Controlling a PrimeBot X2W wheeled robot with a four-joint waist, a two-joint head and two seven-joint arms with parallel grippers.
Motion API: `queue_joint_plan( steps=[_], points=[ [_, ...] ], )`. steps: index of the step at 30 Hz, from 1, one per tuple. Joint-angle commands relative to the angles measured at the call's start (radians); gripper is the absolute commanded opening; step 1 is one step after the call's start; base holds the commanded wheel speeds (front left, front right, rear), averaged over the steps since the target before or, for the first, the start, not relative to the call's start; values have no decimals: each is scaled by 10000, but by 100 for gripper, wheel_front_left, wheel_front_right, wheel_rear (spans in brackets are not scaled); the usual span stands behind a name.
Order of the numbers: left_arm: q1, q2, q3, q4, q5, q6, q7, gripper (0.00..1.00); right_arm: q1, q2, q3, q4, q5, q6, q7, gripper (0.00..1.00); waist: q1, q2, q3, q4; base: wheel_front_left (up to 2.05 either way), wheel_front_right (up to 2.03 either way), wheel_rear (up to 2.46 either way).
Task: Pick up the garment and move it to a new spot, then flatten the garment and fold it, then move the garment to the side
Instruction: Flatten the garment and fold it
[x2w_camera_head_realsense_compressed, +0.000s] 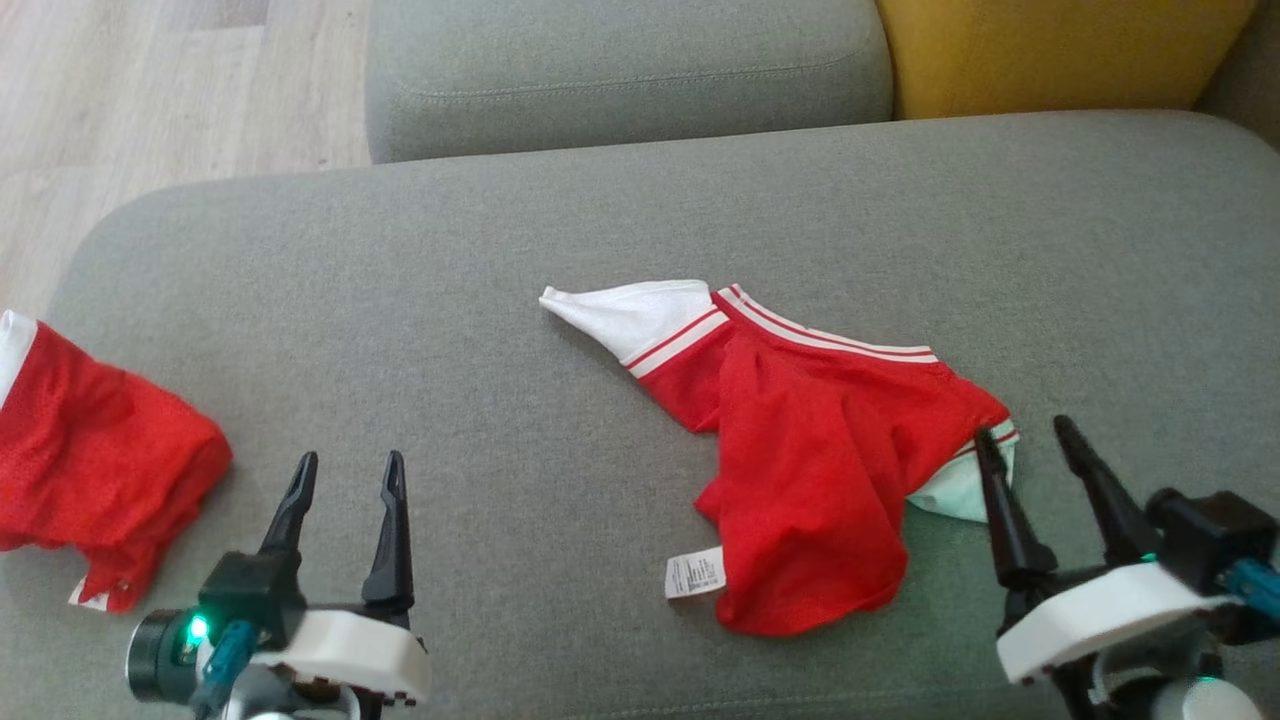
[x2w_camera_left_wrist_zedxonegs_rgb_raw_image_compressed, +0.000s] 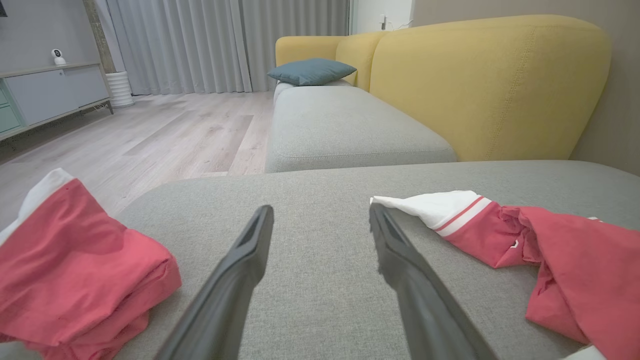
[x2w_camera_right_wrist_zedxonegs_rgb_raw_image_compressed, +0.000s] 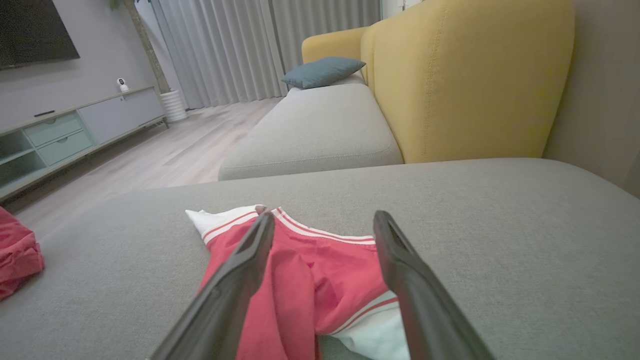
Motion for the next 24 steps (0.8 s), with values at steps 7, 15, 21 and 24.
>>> queue_joint_plan(
  steps=[7,15,21,24],
  points=[
    [-757,172,248,-404,50,22,-86,100,-139,-721,2135,274,-10,-7,1078,100,0,-1,386,98,0,0,0],
    [-1406,22,30,-344,135,2,-240,100,-770,-1300,4314,1777,183,-7,1811,100,0,-1,1165,380,0,0,0],
    [-1853,-129,-49,-141,104,-6,-435,100,-1578,-1404,4678,2989,-454,-7,1842,100,0,-1,1699,647,0,0,0],
    [-2017,-167,-69,-67,117,11,-521,100,-1856,-1328,4730,3590,-684,-7,1902,100,0,-1,1881,750,0,0,0]
  ],
)
